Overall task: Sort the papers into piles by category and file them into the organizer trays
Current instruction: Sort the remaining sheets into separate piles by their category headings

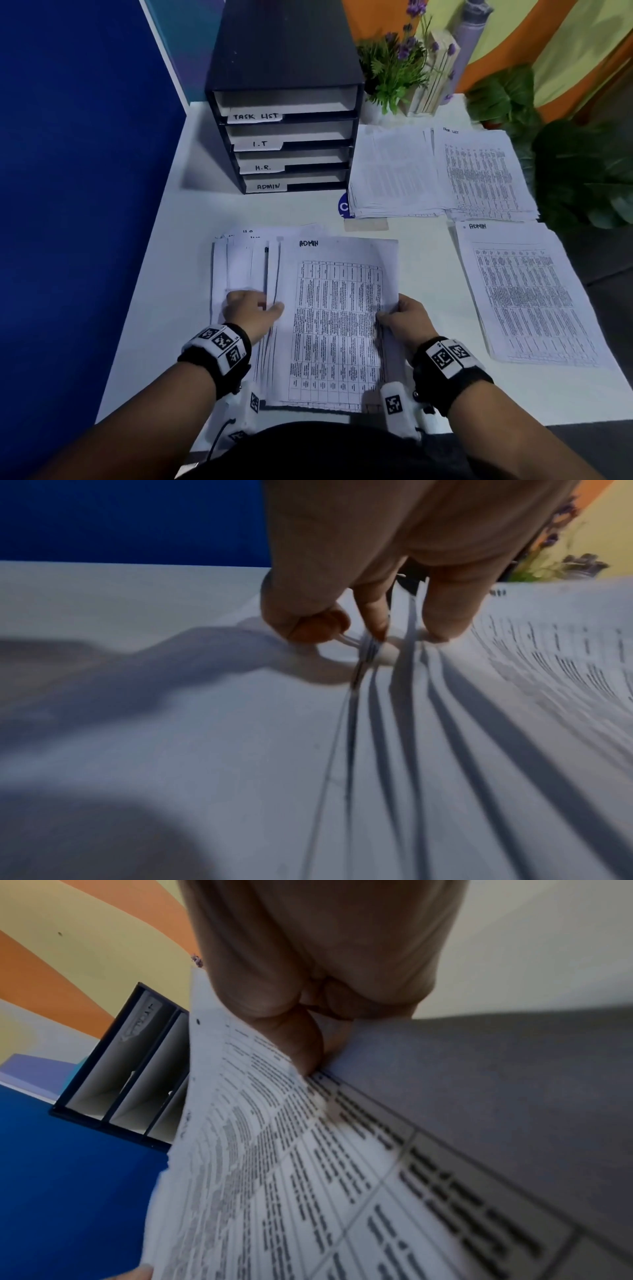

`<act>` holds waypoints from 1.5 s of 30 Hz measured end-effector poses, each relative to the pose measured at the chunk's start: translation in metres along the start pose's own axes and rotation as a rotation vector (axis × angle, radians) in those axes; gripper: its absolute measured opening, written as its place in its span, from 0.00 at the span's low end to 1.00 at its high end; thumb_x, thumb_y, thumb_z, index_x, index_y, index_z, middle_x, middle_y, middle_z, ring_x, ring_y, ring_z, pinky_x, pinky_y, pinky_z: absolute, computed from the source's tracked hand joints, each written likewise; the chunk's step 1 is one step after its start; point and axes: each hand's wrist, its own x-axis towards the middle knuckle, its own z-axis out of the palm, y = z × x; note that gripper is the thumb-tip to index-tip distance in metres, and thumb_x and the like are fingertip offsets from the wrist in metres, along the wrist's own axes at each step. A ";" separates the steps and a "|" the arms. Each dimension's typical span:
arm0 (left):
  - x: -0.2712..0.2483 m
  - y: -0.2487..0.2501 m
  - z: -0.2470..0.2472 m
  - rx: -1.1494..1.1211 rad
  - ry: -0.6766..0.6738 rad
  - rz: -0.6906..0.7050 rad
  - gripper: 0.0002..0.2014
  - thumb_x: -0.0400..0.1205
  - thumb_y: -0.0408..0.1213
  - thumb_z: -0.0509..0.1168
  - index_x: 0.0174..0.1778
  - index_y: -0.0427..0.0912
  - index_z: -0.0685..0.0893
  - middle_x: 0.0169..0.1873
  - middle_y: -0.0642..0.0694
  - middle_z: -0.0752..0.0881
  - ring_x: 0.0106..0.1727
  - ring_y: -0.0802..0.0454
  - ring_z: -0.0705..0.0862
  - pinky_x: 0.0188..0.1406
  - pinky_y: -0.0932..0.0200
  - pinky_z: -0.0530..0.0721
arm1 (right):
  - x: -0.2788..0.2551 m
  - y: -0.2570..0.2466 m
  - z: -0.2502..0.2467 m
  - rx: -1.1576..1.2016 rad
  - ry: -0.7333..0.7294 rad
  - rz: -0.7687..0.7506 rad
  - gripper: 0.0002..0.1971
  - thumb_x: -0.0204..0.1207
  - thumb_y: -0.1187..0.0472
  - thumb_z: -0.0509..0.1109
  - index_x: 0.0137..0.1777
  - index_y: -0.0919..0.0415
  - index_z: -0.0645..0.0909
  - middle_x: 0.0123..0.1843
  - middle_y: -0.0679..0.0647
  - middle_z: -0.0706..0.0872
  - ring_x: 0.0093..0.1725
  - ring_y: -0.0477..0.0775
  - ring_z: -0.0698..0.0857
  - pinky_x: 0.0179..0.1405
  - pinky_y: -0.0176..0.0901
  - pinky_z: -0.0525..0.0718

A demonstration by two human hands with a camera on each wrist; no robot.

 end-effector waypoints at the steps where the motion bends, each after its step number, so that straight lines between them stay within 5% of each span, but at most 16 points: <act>1: -0.004 0.003 0.000 -0.009 -0.019 0.063 0.16 0.71 0.53 0.65 0.34 0.42 0.82 0.48 0.39 0.84 0.50 0.39 0.86 0.56 0.47 0.85 | -0.001 -0.002 0.000 0.011 -0.014 0.005 0.05 0.72 0.73 0.72 0.39 0.64 0.81 0.32 0.63 0.83 0.30 0.62 0.83 0.39 0.80 0.84; 3: -0.014 0.012 0.001 -0.051 -0.088 0.109 0.22 0.79 0.47 0.62 0.68 0.44 0.76 0.65 0.47 0.80 0.65 0.43 0.82 0.68 0.45 0.79 | -0.005 -0.007 0.001 -0.009 -0.024 -0.050 0.04 0.69 0.68 0.73 0.41 0.62 0.81 0.35 0.63 0.85 0.33 0.61 0.84 0.43 0.77 0.85; 5: -0.017 0.022 0.001 -0.166 -0.103 0.099 0.26 0.85 0.37 0.58 0.80 0.49 0.62 0.72 0.50 0.74 0.74 0.46 0.74 0.74 0.50 0.70 | -0.004 -0.013 -0.004 -0.033 -0.018 -0.152 0.09 0.68 0.62 0.75 0.47 0.59 0.79 0.40 0.58 0.86 0.38 0.56 0.84 0.49 0.67 0.87; 9: -0.022 0.053 -0.015 -0.560 -0.039 0.193 0.30 0.82 0.34 0.62 0.81 0.49 0.62 0.77 0.51 0.73 0.77 0.50 0.72 0.78 0.44 0.66 | -0.014 -0.045 -0.016 0.057 -0.012 -0.300 0.30 0.76 0.59 0.72 0.75 0.47 0.64 0.69 0.48 0.80 0.67 0.50 0.79 0.71 0.52 0.76; 11: -0.028 0.073 -0.026 -0.684 0.007 0.260 0.31 0.82 0.39 0.63 0.81 0.47 0.60 0.79 0.54 0.67 0.77 0.56 0.68 0.78 0.55 0.64 | -0.022 -0.062 -0.019 0.072 0.088 -0.419 0.28 0.77 0.64 0.71 0.75 0.51 0.65 0.65 0.47 0.83 0.64 0.48 0.82 0.69 0.49 0.77; 13: -0.036 0.092 -0.034 -0.678 0.100 0.375 0.19 0.86 0.39 0.61 0.73 0.44 0.67 0.66 0.57 0.78 0.63 0.64 0.77 0.58 0.78 0.71 | -0.033 -0.079 -0.019 0.166 0.159 -0.531 0.23 0.77 0.69 0.70 0.69 0.53 0.70 0.58 0.46 0.85 0.58 0.43 0.84 0.64 0.44 0.82; 14: -0.042 0.100 -0.037 -0.664 0.157 0.435 0.14 0.86 0.39 0.62 0.67 0.45 0.70 0.57 0.58 0.82 0.53 0.68 0.81 0.45 0.82 0.73 | -0.038 -0.084 -0.018 0.210 0.158 -0.560 0.23 0.77 0.70 0.70 0.67 0.53 0.69 0.57 0.44 0.84 0.56 0.37 0.84 0.62 0.38 0.83; 16: -0.048 0.108 -0.035 -0.633 0.222 0.503 0.14 0.84 0.39 0.65 0.62 0.50 0.70 0.49 0.61 0.82 0.46 0.77 0.80 0.39 0.81 0.74 | -0.045 -0.084 -0.015 0.219 0.134 -0.575 0.24 0.78 0.71 0.69 0.68 0.52 0.66 0.58 0.42 0.81 0.53 0.27 0.82 0.58 0.28 0.82; 21: -0.048 0.097 0.002 -0.531 0.104 0.388 0.18 0.85 0.37 0.63 0.70 0.53 0.71 0.46 0.64 0.80 0.48 0.67 0.79 0.55 0.59 0.78 | -0.047 -0.054 -0.006 -0.068 0.079 -0.508 0.22 0.83 0.68 0.61 0.72 0.54 0.58 0.48 0.46 0.79 0.46 0.43 0.81 0.51 0.42 0.77; 24: -0.052 0.113 0.017 -0.496 0.077 0.370 0.17 0.85 0.36 0.62 0.70 0.51 0.73 0.49 0.60 0.82 0.54 0.53 0.82 0.57 0.55 0.80 | -0.038 -0.060 -0.030 -0.099 0.213 -0.449 0.21 0.83 0.67 0.61 0.73 0.57 0.63 0.45 0.51 0.77 0.44 0.52 0.78 0.42 0.37 0.73; 28: -0.047 0.155 0.043 -0.487 -0.159 0.450 0.16 0.84 0.34 0.64 0.65 0.54 0.73 0.54 0.63 0.84 0.54 0.66 0.83 0.52 0.63 0.82 | -0.009 -0.071 -0.104 -0.080 0.384 -0.375 0.15 0.82 0.69 0.61 0.64 0.54 0.72 0.44 0.53 0.81 0.35 0.51 0.82 0.25 0.35 0.80; 32: -0.043 0.192 0.101 -0.339 -0.420 0.458 0.21 0.82 0.30 0.65 0.70 0.48 0.72 0.62 0.52 0.86 0.60 0.54 0.85 0.58 0.53 0.84 | 0.016 -0.049 -0.181 -0.262 0.505 -0.239 0.19 0.78 0.70 0.61 0.67 0.56 0.74 0.49 0.60 0.86 0.45 0.62 0.86 0.45 0.54 0.87; 34: -0.046 0.209 0.133 -0.274 -0.530 0.426 0.22 0.81 0.30 0.64 0.71 0.47 0.72 0.60 0.49 0.86 0.58 0.48 0.86 0.51 0.51 0.87 | 0.022 -0.034 -0.215 -0.328 0.531 -0.173 0.21 0.76 0.71 0.60 0.67 0.57 0.75 0.51 0.62 0.86 0.48 0.64 0.85 0.50 0.55 0.86; 37: -0.052 0.229 0.173 -0.238 -0.699 0.323 0.25 0.81 0.29 0.64 0.75 0.48 0.71 0.64 0.46 0.84 0.62 0.44 0.84 0.57 0.42 0.87 | 0.032 -0.007 -0.260 -0.443 0.528 -0.073 0.21 0.75 0.71 0.60 0.68 0.60 0.76 0.55 0.65 0.84 0.53 0.67 0.84 0.50 0.52 0.83; 42: -0.051 0.256 0.215 -0.212 -0.754 0.127 0.36 0.84 0.35 0.63 0.85 0.45 0.50 0.83 0.45 0.61 0.77 0.44 0.70 0.70 0.48 0.78 | 0.059 0.028 -0.301 -0.658 0.616 0.106 0.18 0.81 0.59 0.61 0.69 0.61 0.76 0.64 0.70 0.76 0.62 0.74 0.77 0.62 0.61 0.78; 45: -0.050 0.267 0.228 -0.266 -0.718 0.098 0.32 0.85 0.33 0.62 0.84 0.46 0.57 0.81 0.45 0.64 0.74 0.45 0.72 0.68 0.48 0.79 | 0.079 0.035 -0.312 -0.643 0.573 0.179 0.20 0.80 0.61 0.61 0.70 0.66 0.72 0.68 0.72 0.73 0.66 0.74 0.75 0.65 0.62 0.74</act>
